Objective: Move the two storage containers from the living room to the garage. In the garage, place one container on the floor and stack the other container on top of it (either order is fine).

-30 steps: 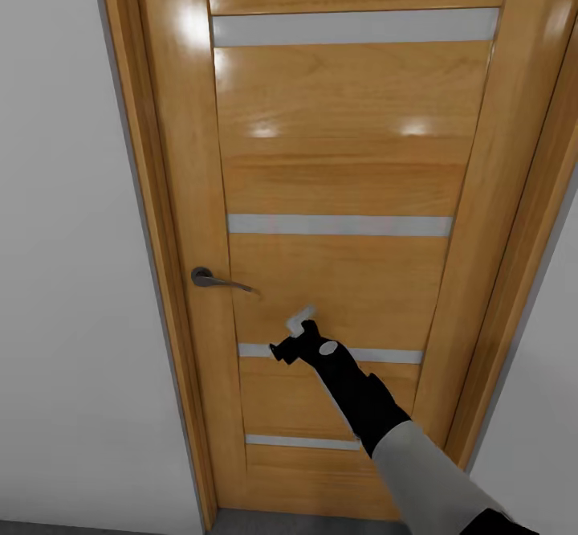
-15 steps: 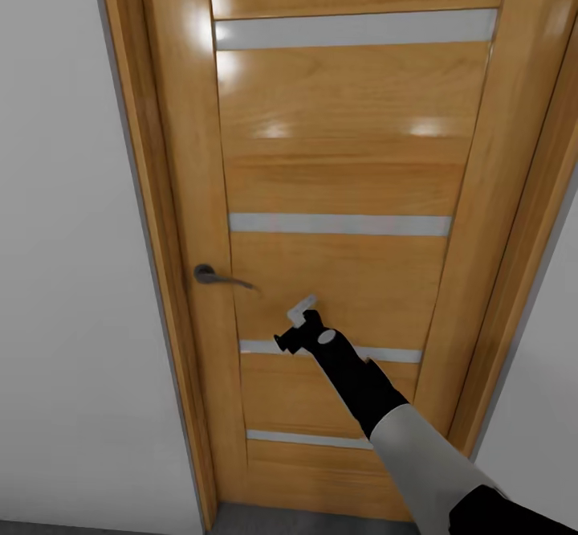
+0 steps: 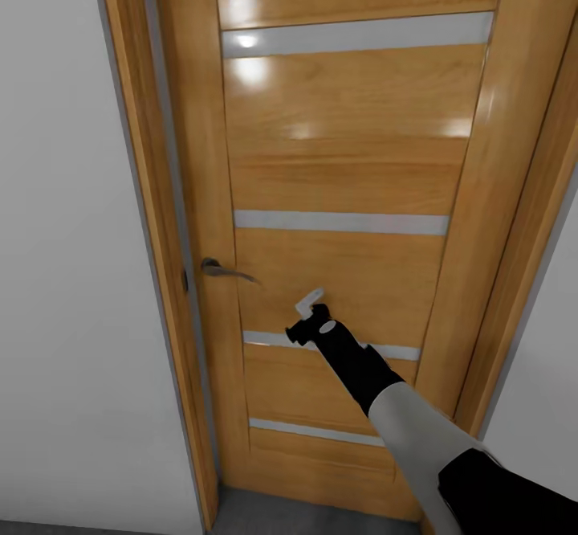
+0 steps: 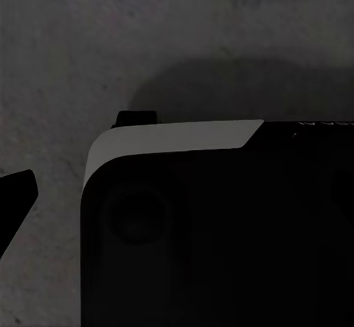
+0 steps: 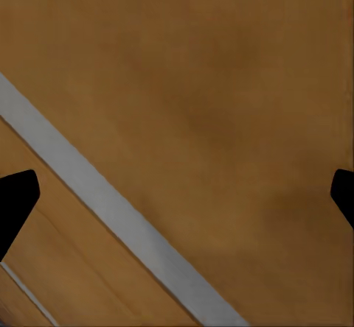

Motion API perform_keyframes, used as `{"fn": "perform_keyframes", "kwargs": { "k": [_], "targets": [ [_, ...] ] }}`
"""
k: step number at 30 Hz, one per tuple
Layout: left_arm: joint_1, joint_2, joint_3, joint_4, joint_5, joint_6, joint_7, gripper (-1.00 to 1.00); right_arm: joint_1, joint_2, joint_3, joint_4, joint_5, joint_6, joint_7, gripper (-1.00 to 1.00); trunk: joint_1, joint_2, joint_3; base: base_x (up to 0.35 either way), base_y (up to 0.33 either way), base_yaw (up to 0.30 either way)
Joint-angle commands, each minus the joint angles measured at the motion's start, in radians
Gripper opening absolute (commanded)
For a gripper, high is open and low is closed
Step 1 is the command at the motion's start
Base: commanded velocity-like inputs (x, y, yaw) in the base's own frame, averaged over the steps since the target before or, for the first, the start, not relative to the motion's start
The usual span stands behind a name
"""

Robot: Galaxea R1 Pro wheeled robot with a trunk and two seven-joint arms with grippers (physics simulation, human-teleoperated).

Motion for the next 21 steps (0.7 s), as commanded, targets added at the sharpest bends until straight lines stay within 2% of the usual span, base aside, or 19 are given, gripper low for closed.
{"fn": "perform_keyframes", "kwargs": {
  "k": [1, 4, 10, 14, 21],
  "targets": [
    [0.000, 0.000, 0.002, 0.000, 0.001, -0.002, -0.002, 1.00, -0.005, 0.000, -0.002, 0.005, 0.026, 0.004, -0.002, 1.00, 0.000, -0.001, -0.001, 0.000, 0.000, 0.000],
    [0.000, 0.000, 0.002, 0.000, 0.001, -0.002, -0.002, 1.00, -0.047, 0.000, -0.003, 0.072, 0.025, -0.001, -0.018, 1.00, 0.000, -0.001, -0.001, 0.000, 0.000, 0.000],
    [0.000, 0.000, 0.002, -0.001, 0.001, -0.002, -0.002, 1.00, -0.070, 0.000, -0.003, 0.108, 0.025, -0.004, -0.023, 1.00, 0.000, -0.001, -0.001, 0.000, 0.000, 0.000],
    [0.000, 0.000, 0.002, -0.002, 0.001, -0.002, -0.002, 1.00, -0.113, 0.000, -0.004, 0.195, 0.024, -0.027, -0.031, 1.00, 0.000, -0.001, -0.001, 0.000, 0.000, 0.000],
    [-0.001, 0.000, 0.002, -0.002, 0.001, -0.001, -0.001, 1.00, -0.125, 0.000, -0.005, 0.226, 0.022, -0.040, -0.054, 1.00, 0.000, -0.001, -0.001, 0.000, 0.000, 0.000]
  ]
}}
